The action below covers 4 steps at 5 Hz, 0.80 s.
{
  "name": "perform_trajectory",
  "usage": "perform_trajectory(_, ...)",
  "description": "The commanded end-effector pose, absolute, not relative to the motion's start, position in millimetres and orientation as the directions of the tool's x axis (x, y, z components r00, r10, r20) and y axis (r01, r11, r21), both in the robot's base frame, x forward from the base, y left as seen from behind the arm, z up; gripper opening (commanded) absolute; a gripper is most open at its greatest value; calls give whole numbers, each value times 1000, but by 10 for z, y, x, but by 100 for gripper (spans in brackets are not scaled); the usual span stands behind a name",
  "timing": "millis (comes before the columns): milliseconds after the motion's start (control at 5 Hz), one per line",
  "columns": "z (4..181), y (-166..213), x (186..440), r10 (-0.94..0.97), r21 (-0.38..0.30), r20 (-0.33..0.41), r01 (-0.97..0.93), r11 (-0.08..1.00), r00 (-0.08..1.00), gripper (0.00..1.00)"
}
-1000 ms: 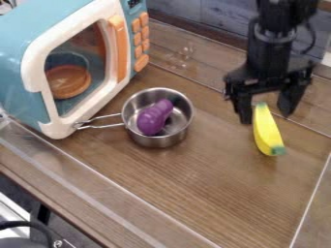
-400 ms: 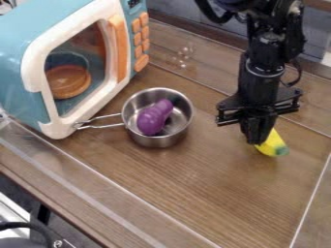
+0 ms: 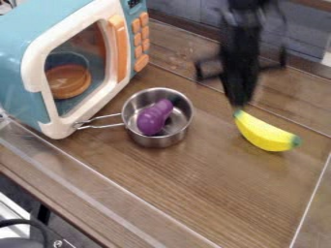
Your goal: Put the banana in the silver pot
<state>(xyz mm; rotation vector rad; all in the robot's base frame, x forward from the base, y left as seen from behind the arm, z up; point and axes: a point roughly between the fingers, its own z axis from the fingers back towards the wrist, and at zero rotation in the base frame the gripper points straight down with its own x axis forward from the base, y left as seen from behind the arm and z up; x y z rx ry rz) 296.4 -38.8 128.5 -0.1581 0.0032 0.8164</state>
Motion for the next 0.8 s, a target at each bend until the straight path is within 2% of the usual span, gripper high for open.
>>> perform_trajectory(0,1537,-466,2938,730,-176,-40,-724,667,682,100)
perform_trajectory(200,1434,-719,3033,786,-158,-45,-781,604,617,100)
perform_trajectory(400,1172,-1077,3113,833,-141,-45,-829,541,552,100)
perform_trajectory(600,912,-1159,3140,833,-148,-39,-828,541,551,100)
